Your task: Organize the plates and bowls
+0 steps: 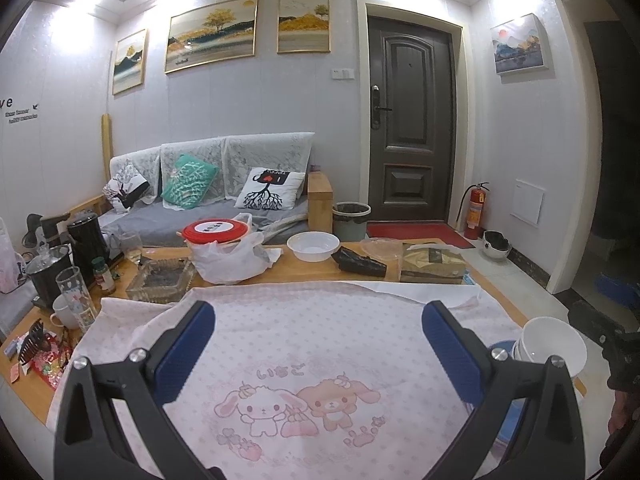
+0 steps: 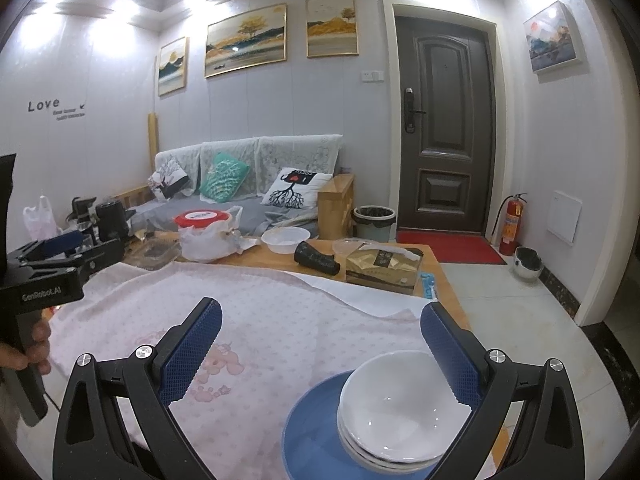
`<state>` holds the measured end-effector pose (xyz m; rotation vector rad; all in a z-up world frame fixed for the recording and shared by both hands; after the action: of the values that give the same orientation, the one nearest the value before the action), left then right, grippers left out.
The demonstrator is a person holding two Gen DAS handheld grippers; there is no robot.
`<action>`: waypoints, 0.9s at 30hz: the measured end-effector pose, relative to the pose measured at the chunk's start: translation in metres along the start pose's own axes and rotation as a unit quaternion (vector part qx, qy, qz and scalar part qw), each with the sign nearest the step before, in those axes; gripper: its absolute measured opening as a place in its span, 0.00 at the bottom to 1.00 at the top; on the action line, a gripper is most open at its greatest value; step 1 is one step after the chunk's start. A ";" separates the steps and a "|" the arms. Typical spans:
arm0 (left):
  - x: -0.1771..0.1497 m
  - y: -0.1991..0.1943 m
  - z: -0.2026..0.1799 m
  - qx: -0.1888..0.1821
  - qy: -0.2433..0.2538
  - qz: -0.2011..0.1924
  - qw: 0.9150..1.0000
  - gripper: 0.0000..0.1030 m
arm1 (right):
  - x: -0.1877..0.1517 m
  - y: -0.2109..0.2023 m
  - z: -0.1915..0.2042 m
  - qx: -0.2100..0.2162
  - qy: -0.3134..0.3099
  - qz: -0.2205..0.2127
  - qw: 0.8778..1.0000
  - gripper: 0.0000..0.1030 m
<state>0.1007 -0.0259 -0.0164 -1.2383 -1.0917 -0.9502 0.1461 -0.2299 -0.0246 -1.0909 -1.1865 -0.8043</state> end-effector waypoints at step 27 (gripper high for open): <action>-0.012 -0.025 -0.025 -0.017 0.005 0.015 1.000 1.00 | -0.011 -0.015 -0.004 -0.007 0.006 0.002 1.000 0.96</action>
<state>0.0766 -0.0539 -0.0223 -1.2737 -1.0498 -0.9552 0.1310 -0.2391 -0.0317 -1.0969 -1.1696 -0.8163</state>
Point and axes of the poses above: each gripper's, at about its wrist camera, not at the fingertips, and y roughly the way its jaws point, z to its left, x to its top, the point moved 7 cm from there along y, roughly the way its jaws point, and after that the axes turned 8 degrees about -z, right-handed, at the moved point
